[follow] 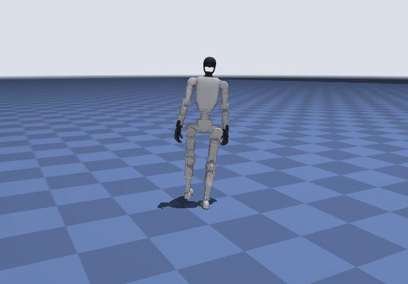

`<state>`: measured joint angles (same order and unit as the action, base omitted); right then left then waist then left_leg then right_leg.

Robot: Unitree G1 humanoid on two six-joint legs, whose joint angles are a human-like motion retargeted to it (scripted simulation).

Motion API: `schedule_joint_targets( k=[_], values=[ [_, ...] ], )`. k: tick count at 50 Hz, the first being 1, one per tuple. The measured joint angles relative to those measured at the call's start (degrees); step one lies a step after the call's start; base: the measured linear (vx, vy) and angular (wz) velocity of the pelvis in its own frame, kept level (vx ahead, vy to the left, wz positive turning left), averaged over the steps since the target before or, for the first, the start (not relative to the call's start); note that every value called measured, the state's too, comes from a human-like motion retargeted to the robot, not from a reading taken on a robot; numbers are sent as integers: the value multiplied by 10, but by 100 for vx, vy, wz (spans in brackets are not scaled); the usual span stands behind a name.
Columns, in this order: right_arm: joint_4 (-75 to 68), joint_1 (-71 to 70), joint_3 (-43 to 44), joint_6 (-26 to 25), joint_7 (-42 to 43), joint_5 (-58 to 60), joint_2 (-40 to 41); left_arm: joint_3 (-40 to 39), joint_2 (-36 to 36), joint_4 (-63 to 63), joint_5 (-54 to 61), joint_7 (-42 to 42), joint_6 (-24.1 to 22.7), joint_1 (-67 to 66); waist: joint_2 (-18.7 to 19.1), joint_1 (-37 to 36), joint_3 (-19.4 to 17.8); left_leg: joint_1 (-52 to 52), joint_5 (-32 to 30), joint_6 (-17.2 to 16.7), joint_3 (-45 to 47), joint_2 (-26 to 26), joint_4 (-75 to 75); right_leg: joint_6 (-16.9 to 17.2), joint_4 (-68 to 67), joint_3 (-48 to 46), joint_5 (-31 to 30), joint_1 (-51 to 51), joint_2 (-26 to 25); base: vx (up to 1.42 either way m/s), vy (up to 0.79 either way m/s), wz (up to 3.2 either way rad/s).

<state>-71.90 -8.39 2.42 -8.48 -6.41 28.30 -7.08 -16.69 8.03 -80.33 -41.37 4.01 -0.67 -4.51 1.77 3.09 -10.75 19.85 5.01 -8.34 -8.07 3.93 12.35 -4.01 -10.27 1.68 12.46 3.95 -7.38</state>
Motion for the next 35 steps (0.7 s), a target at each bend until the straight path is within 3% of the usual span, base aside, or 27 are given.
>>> schedule_joint_targets(
  k=[2,5,7,8,10,12,13,15,16,22,25,28,32,35],
  values=[
    [-18,9,11,-9,3,-16,-2,16,-1,9,-20,-2,1,3,9,11,-6,-8,-69,-1,17,-9,-7,9,-3,9,-1,20,-7,53,25,-142],
    [-62,21,30,-25,0,-28,-10,26,-3,21,-41,-8,8,6,2,27,13,-19,-13,103,150,-44,40,40,-32,-1,-15,21,11,52,21,-167],
    [-92,21,28,-42,5,-27,-9,4,-3,24,-41,-13,10,12,-14,18,15,-30,-2,132,112,-21,72,111,-87,23,-73,-1,27,49,19,-292],
    [-105,24,26,-51,12,-32,-6,-4,-1,23,-34,-15,11,14,-18,18,18,-44,9,139,136,-36,69,162,-119,13,-110,-16,37,36,-8,-300],
    [-128,23,29,-62,22,-47,1,-12,18,18,-17,-12,14,24,-11,8,19,-55,34,127,198,-119,94,190,-174,-81,-177,-55,6,23,-46,-319],
    [-146,24,35,-53,16,-60,2,-7,35,12,-4,-9,13,37,0,-9,27,-61,46,133,230,-146,100,190,-227,-190,-185,-91,32,29,14,-304],
    [-150,31,40,-47,4,-60,3,-3,39,10,-3,-10,15,41,4,-6,34,-79,50,152,257,-135,81,190,-252,-225,-162,-100,64,42,72,-187],
    [-149,48,48,-44,-18,-55,-1,7,42,12,-11,-18,22,46,-5,24,32,-134,54,181,288,-88,33,179,-293,-296,-112,-103,134,52,70,-93],
    [-148,55,49,-44,-19,-53,-1,11,45,16,-13,-22,23,48,-6,34,31,-149,54,184,297,-83,18,161,-287,-324,-102,-111,138,48,33,-102],
    [-160,76,48,-41,-6,-45,-5,28,55,63,-6,-19,13,56,-41,86,24,-237,68,198,355,-19,-59,118,-152,-335,-26,-191,115,33,10,-129],
    [-172,83,50,-46,-20,-37,-7,38,56,88,-1,-17,2,57,-55,87,20,-276,87,204,394,10,-81,68,-57,-411,6,-184,108,36,5,-151],
    [-192,90,62,-50,-25,-35,-11,49,47,99,1,-21,-5,57,-49,81,17,-308,103,217,423,16,-77,-26,-47,-414,-4,-172,94,44,7,-110],
    [-221,95,76,-63,-23,-38,-20,43,18,94,-18,-36,-7,40,-63,62,4,-361,68,233,486,0,17,-51,-79,-268,26,-148,74,74,-9,-121],
    [-234,79,86,-75,-20,-56,-29,38,1,83,-35,-34,-11,27,-95,11,-26,-365,9,233,485,-56,223,-66,-59,-270,66,-52,89,96,-45,-217]
  ],
)
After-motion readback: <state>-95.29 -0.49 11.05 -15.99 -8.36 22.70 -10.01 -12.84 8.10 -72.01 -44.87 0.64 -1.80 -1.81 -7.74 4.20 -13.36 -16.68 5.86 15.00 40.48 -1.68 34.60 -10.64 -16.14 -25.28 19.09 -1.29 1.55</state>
